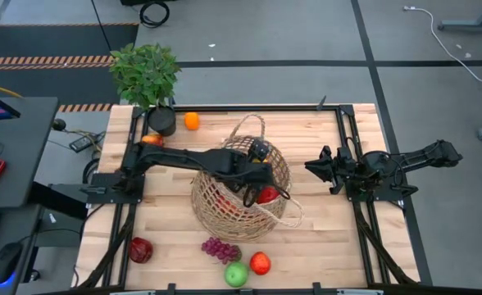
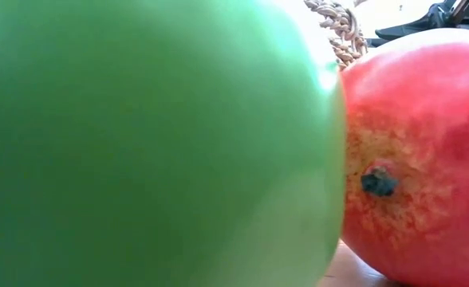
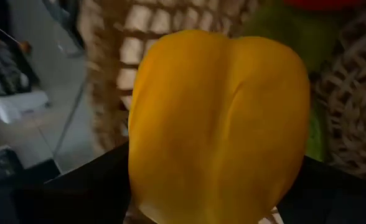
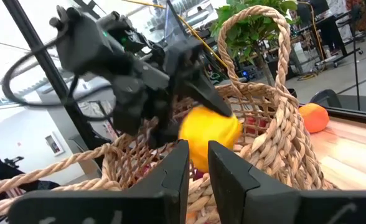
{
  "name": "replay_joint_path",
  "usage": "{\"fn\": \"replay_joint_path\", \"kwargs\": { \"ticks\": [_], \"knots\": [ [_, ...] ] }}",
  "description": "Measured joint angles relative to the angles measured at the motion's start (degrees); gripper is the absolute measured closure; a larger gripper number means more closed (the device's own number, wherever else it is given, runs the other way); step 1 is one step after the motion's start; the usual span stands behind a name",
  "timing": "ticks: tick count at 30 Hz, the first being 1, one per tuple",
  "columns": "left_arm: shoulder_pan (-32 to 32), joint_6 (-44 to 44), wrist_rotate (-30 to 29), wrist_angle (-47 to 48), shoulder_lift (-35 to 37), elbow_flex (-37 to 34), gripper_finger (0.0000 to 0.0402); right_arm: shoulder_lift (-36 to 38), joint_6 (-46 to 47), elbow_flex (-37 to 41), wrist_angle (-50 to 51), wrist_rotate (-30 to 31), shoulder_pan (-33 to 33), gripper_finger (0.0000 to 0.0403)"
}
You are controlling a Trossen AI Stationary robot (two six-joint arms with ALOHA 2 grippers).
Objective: Build produce basket
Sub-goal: Put the yellow bell pepper into the basket
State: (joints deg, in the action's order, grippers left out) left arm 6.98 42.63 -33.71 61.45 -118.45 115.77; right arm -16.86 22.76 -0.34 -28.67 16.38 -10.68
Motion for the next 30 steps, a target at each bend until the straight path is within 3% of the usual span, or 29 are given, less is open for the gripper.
{"fn": "replay_joint_path", "kwargs": {
  "ticks": [5,11,14,20,30],
  "knots": [
    [-0.2,-3.3,0.7,-2.6,-0.1,0.0,0.0083,0.0,0.0,0.0,0.0,0.0,0.0,0.0338],
    [-0.5,-15.2,1.0,-5.1,-0.1,0.0,0.0083,0.0,0.0,0.0,0.0,0.0,0.0,0.0338],
    [-0.4,-16.5,1.6,-4.5,-0.1,0.0,0.0083,0.0,0.0,0.0,0.0,0.0,0.0,0.0338],
    [-0.3,-18.5,8.7,-0.9,-0.1,0.0,0.0083,0.0,0.0,0.0,0.0,0.0,0.0,0.0338],
    [-0.4,-25.8,9.7,1.0,0.0,0.0,0.0080,0.0,0.0,0.0,0.0,0.0,0.0,0.0338]
  ]
}}
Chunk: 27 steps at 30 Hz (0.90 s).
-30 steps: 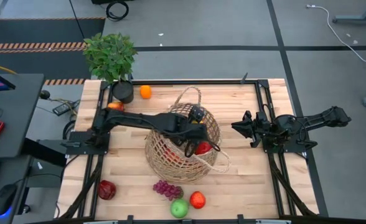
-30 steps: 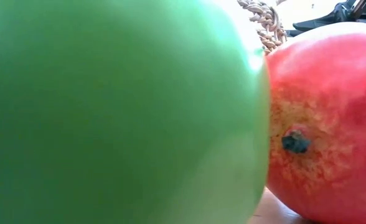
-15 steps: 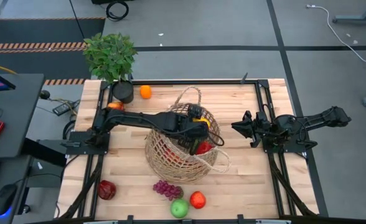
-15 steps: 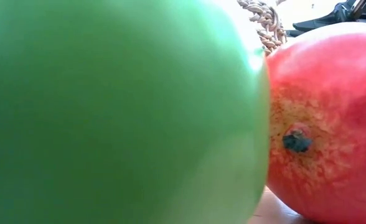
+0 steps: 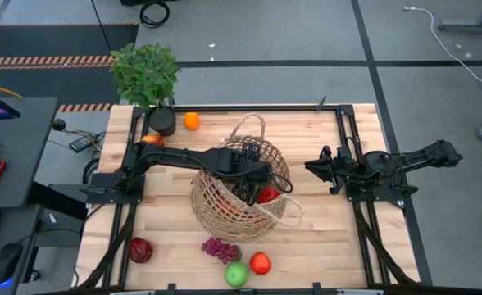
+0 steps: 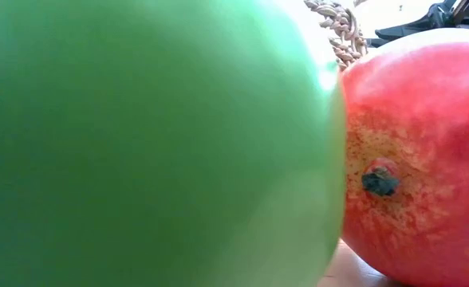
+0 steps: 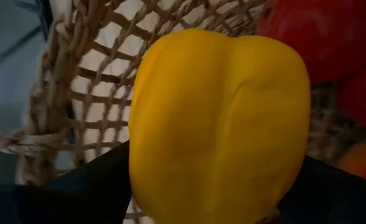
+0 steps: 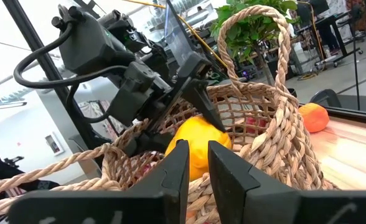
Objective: Build produce basket
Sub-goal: Put the yellow bell pepper into the basket, then put the apple into the basket
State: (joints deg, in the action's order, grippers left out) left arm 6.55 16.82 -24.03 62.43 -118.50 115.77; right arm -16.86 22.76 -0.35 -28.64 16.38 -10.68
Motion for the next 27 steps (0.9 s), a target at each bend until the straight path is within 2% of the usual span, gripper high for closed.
{"fn": "replay_joint_path", "kwargs": {
  "ticks": [8,14,18,24,27],
  "knots": [
    [0.0,-2.9,1.1,1.1,0.0,0.0,0.0008,0.0,0.0,0.0,0.0,0.0,0.0,0.0338],
    [0.8,-1.7,-0.4,7.8,0.0,2.7,0.0014,0.0,0.0,0.0,0.0,0.0,0.0,0.0338],
    [0.7,-7.8,-0.1,9.0,0.3,8.8,0.0015,0.0,0.0,0.0,0.0,0.0,0.0,0.0338],
    [-0.9,-12.4,-1.6,9.9,0.9,19.3,0.0015,0.0,0.0,0.0,0.0,0.0,0.0,0.0338],
    [-1.1,-17.4,-2.6,8.5,4.4,17.2,0.0015,0.0,0.0,0.0,0.0,0.0,0.0,0.0338]
  ]
}}
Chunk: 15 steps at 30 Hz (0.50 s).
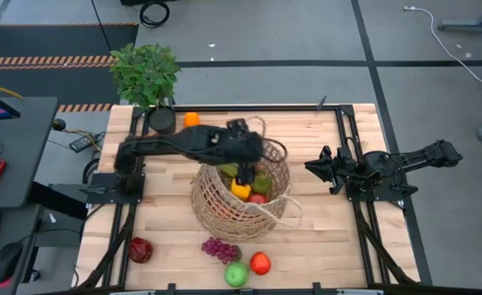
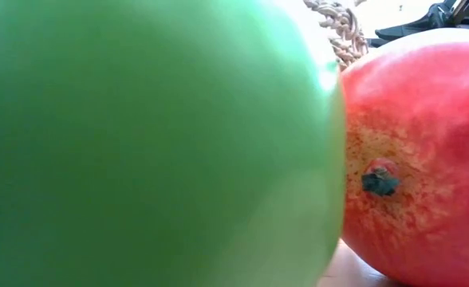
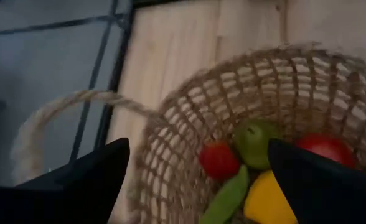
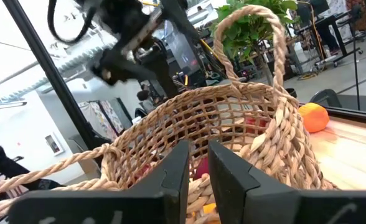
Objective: Build produce basket
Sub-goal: Put the apple into the basket
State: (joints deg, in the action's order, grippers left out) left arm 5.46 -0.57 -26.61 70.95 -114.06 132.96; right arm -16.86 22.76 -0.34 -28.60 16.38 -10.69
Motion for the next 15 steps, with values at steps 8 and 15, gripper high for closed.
{"fn": "replay_joint_path", "kwargs": {
  "ticks": [8,15],
  "knots": [
    [3.5,-1.8,-11.0,2.6,8.8,-0.2,0.0015,0.0,0.0,0.0,0.0,0.0,0.0,0.0338],
    [8.2,-7.1,-12.0,9.7,14.2,-0.2,0.0015,0.0,0.0,0.0,0.0,0.0,0.0,0.0338]
  ]
}}
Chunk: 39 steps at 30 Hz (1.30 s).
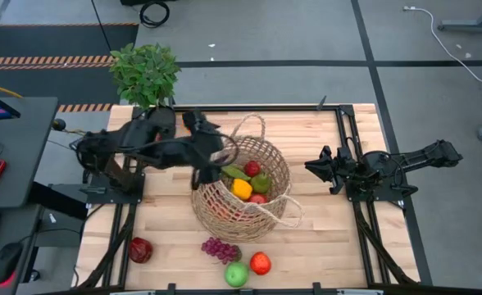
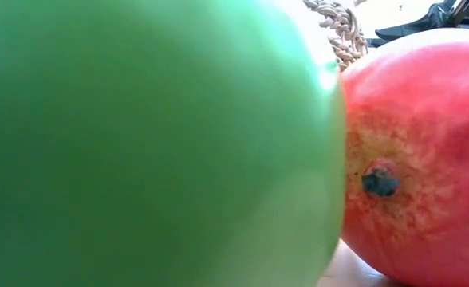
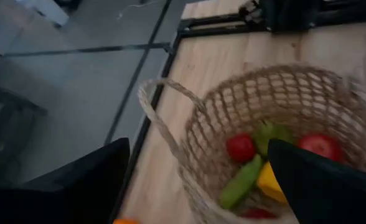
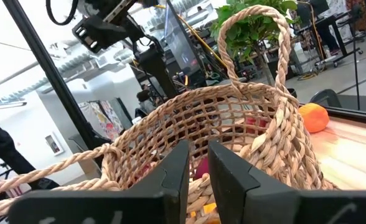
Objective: Build produce basket
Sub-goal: Put the apple into the basket
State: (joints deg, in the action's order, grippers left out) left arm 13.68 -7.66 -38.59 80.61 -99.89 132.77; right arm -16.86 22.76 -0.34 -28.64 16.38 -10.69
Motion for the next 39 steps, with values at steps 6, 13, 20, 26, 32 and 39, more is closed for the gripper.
{"fn": "replay_joint_path", "kwargs": {
  "ticks": [6,13,20,26,32,39],
  "knots": [
    [6.8,-12.0,0.5,9.9,2.6,-0.1,0.0015,0.0,0.0,0.0,0.0,0.0,0.0,0.0338],
    [15.4,-21.4,4.3,9.3,6.1,-3.6,0.0015,0.0,0.0,0.0,-0.1,0.0,0.0,0.0338],
    [21.6,-38.2,4.2,9.4,12.1,-17.8,0.0015,0.0,0.0,0.0,0.0,0.0,0.0,0.0338],
    [27.8,-55.4,8.1,9.0,15.7,-31.5,0.0015,0.0,0.0,0.0,0.0,0.0,0.0,0.0338],
    [31.6,-65.1,16.6,4.0,15.7,-39.8,0.0015,0.0,0.0,0.0,0.0,0.0,0.0,0.0338],
    [31.6,-66.9,22.2,-8.8,15.6,-42.5,0.0015,0.0,0.0,0.0,0.0,0.0,0.0,0.0338]
  ]
}}
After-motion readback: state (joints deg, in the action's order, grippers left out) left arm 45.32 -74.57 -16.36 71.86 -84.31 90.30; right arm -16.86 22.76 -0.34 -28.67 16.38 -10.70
